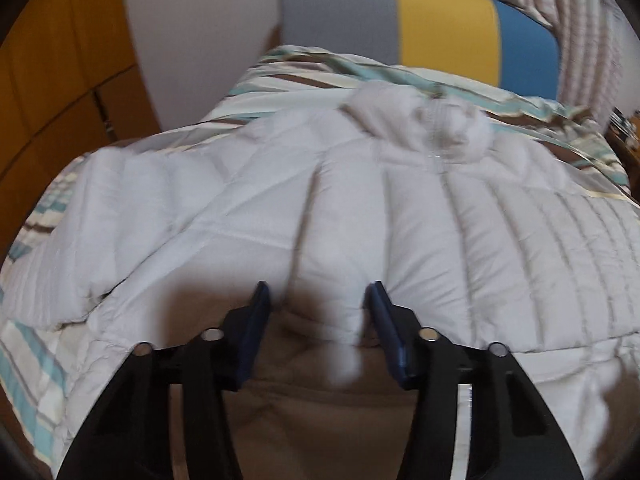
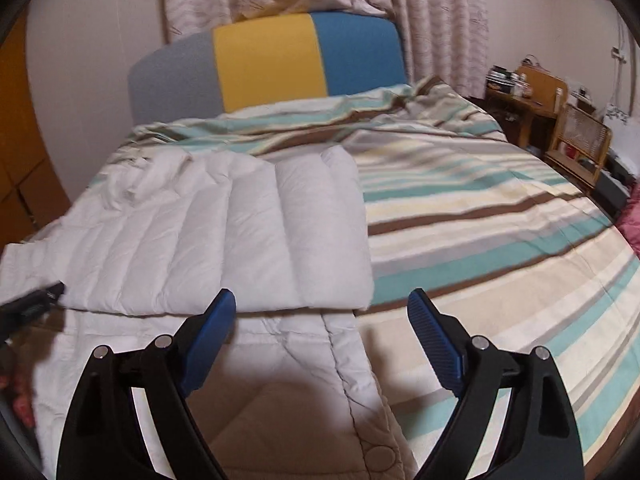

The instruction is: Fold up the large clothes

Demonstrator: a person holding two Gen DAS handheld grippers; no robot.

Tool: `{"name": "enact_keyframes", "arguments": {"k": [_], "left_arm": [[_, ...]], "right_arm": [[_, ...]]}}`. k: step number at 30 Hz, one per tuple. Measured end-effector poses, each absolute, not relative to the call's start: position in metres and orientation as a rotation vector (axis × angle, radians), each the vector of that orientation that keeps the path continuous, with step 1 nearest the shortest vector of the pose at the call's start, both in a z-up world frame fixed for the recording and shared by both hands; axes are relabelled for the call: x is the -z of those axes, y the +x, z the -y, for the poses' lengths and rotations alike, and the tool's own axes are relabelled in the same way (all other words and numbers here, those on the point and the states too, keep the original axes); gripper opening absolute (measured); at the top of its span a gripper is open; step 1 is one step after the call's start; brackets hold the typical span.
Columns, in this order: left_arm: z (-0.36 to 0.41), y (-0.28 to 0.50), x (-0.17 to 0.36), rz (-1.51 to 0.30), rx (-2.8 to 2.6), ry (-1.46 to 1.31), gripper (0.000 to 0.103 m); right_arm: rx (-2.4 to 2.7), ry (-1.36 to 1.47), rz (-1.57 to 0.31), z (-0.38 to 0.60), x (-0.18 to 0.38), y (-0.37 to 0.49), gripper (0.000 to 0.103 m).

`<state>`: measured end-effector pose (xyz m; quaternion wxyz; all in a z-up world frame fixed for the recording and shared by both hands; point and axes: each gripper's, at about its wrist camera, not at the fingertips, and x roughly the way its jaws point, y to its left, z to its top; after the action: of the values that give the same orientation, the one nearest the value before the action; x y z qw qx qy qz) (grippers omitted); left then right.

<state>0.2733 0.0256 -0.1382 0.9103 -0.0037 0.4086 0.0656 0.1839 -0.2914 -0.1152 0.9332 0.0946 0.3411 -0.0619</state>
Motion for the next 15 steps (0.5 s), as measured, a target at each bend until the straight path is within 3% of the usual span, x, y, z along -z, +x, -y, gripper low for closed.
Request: {"name": "enact_keyframes", "arguments": {"k": [9,15], "left_arm": [[-0.045,0.269,0.151,-0.830,-0.094,-0.135,0.054],[-0.040,0.273,0.154,-0.840,-0.080,-0.123,0.065]], "right_arm": [[0.017,0.196,-0.699,0.271,0.098,0.266,0.037],[0.126,0.192,-0.801,0.292,0.134,0.332,0.029]]}}
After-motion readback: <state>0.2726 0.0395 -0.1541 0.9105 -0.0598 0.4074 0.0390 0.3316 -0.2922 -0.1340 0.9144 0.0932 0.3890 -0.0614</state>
